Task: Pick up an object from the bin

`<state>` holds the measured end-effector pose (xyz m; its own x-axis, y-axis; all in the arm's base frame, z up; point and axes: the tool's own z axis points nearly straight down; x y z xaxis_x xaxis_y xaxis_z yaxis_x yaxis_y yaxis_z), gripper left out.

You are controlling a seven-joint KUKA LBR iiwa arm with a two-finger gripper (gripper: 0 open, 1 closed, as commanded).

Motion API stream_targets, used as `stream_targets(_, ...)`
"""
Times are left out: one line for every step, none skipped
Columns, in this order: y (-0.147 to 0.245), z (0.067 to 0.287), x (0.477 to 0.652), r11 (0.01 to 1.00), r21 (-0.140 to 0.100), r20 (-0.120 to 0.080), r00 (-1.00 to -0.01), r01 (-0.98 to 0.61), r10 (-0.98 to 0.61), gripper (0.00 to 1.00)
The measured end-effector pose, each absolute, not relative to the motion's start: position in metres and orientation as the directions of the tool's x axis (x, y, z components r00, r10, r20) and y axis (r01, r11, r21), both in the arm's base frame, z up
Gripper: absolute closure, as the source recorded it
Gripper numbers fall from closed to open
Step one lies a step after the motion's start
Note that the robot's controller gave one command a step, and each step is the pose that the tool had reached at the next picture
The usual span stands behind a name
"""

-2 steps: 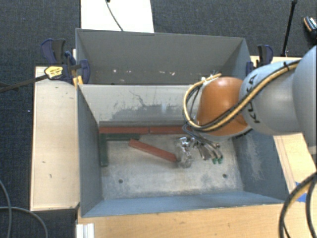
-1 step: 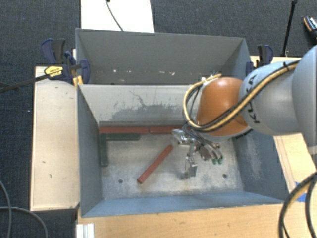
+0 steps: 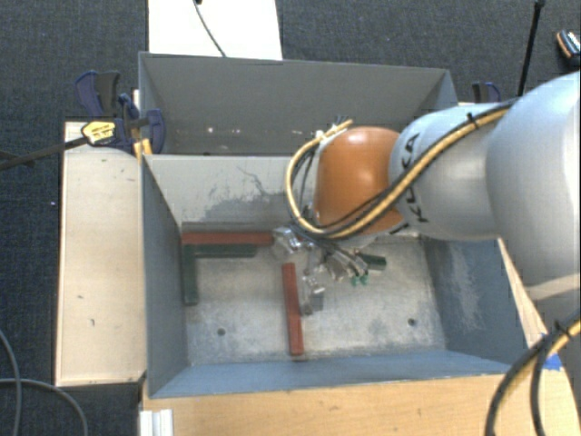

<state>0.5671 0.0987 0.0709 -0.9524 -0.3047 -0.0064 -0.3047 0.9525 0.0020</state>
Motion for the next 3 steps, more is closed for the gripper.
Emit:
stream_targets(0.084,0.071,0.593,0.663,-0.003,-0.005,-0.663,-0.749,-0.749,0.0)
stream_targets(0.109,0.071,0.593,0.62,-0.003,-0.007,-0.62,-0.785,-0.785,0.0)
stream_targets(0.109,0.071,0.593,0.626,-0.002,-0.007,-0.626,-0.78,-0.78,1.0)
